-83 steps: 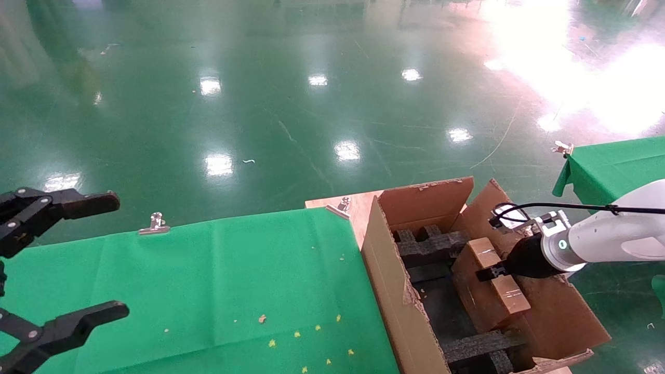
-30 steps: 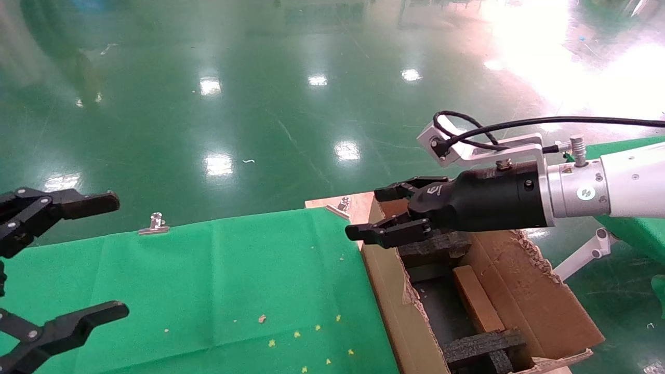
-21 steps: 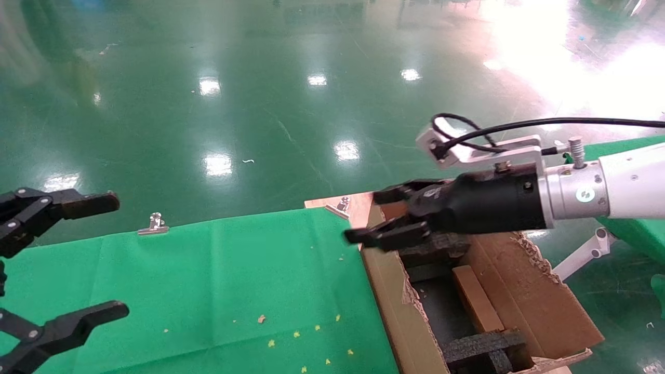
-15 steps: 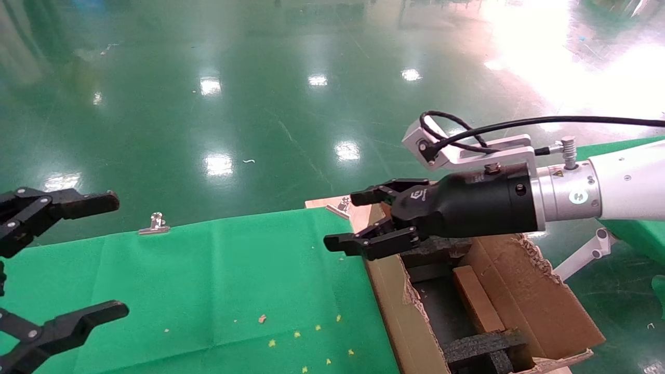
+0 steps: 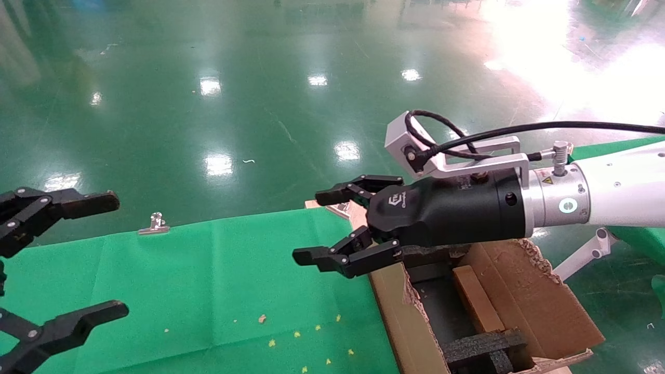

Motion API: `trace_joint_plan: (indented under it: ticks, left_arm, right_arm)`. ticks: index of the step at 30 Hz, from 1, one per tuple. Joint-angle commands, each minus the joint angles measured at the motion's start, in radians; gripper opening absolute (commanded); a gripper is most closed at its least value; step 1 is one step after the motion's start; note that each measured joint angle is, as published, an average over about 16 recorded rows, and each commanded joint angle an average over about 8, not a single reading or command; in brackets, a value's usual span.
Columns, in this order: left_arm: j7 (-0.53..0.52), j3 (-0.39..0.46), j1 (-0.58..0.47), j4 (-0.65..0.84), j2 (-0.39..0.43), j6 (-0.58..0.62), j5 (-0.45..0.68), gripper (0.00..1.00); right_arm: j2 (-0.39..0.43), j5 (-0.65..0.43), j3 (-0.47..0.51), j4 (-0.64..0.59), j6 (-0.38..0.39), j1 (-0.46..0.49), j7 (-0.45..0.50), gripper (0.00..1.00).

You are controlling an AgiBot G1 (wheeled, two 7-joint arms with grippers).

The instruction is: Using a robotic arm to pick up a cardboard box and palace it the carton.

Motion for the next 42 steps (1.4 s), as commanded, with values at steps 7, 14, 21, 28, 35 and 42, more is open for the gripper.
trace_joint_plan:
  ticks: [7, 14, 21, 28, 35, 42]
  left_arm:
    - [0.0, 0.0, 0.0, 0.0, 0.0, 0.0, 0.0, 1.0]
    - [0.0, 0.0, 0.0, 0.0, 0.0, 0.0, 0.0, 1.0]
    - [0.0, 0.0, 0.0, 0.0, 0.0, 0.0, 0.0, 1.0]
    - [0.0, 0.0, 0.0, 0.0, 0.0, 0.0, 0.0, 1.0]
    - [0.0, 0.0, 0.0, 0.0, 0.0, 0.0, 0.0, 1.0]
    - [0.0, 0.0, 0.0, 0.0, 0.0, 0.0, 0.0, 1.0]
  right_arm:
    - [-0.026, -0.001, 0.166, 0.01, -0.063, -0.108, -0.051, 1.0]
    - [-0.048, -0.001, 0.31, 0.019, -0.119, -0.203, -0.096, 1.0]
    - [-0.071, -0.002, 0.457, 0.028, -0.175, -0.299, -0.142, 1.0]
    - [-0.094, -0.002, 0.606, 0.037, -0.232, -0.396, -0.188, 1.0]
    - [-0.114, -0.003, 0.739, 0.045, -0.282, -0.482, -0.228, 1.0]
    - [-0.122, -0.002, 0.789, 0.047, -0.301, -0.514, -0.239, 1.0]
